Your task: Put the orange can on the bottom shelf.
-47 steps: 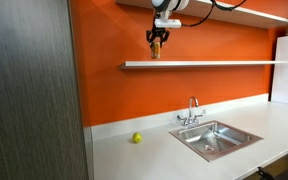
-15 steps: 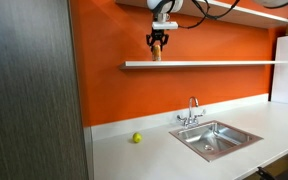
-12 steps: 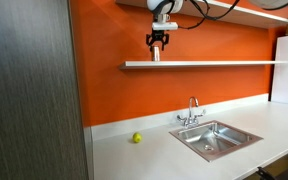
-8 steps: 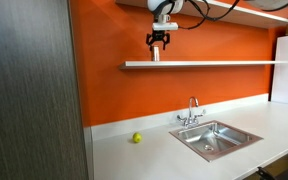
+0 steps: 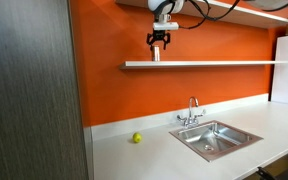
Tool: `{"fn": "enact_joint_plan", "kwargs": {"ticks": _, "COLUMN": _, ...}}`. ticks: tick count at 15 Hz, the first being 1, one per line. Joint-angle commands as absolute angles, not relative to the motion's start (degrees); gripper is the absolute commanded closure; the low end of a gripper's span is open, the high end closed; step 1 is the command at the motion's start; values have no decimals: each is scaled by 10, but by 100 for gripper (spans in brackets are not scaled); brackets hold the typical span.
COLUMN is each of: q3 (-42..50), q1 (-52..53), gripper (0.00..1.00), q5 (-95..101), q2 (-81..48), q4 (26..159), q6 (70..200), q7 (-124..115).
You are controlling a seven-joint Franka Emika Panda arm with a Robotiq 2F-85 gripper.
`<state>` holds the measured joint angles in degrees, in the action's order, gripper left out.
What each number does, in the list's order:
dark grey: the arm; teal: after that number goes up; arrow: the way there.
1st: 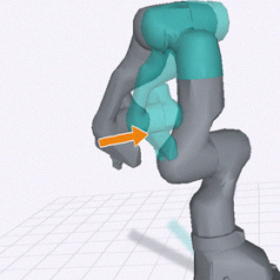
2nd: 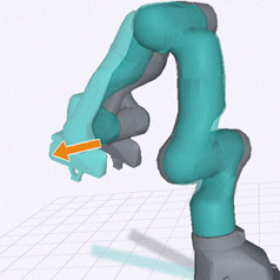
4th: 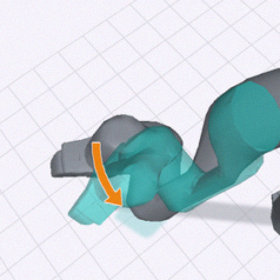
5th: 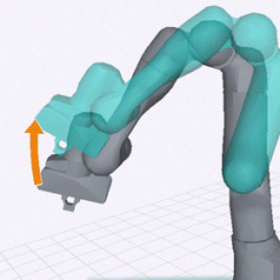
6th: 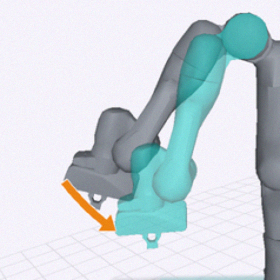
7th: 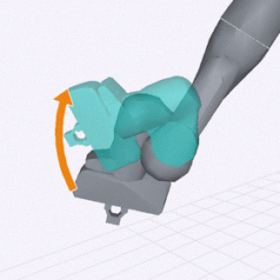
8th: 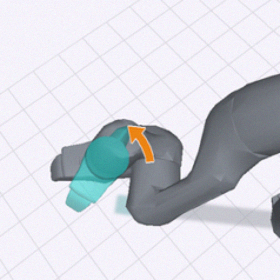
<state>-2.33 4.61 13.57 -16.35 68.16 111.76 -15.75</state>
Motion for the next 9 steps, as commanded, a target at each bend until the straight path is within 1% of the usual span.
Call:
{"fn": "enact_joint_plan", "kwargs": {"ticks": 1, "q3": -24, "q1": 48, "gripper": 0, "q5": 132, "q2": -148, "q4": 691, "q6": 1105, "q7": -164}}
{"fn": "enact_joint_plan", "kwargs": {"ticks": 9, "q3": -26, "q1": 49, "gripper": 0, "q5": 130, "q2": -94, "q4": 755, "q6": 1113, "q7": -165}}
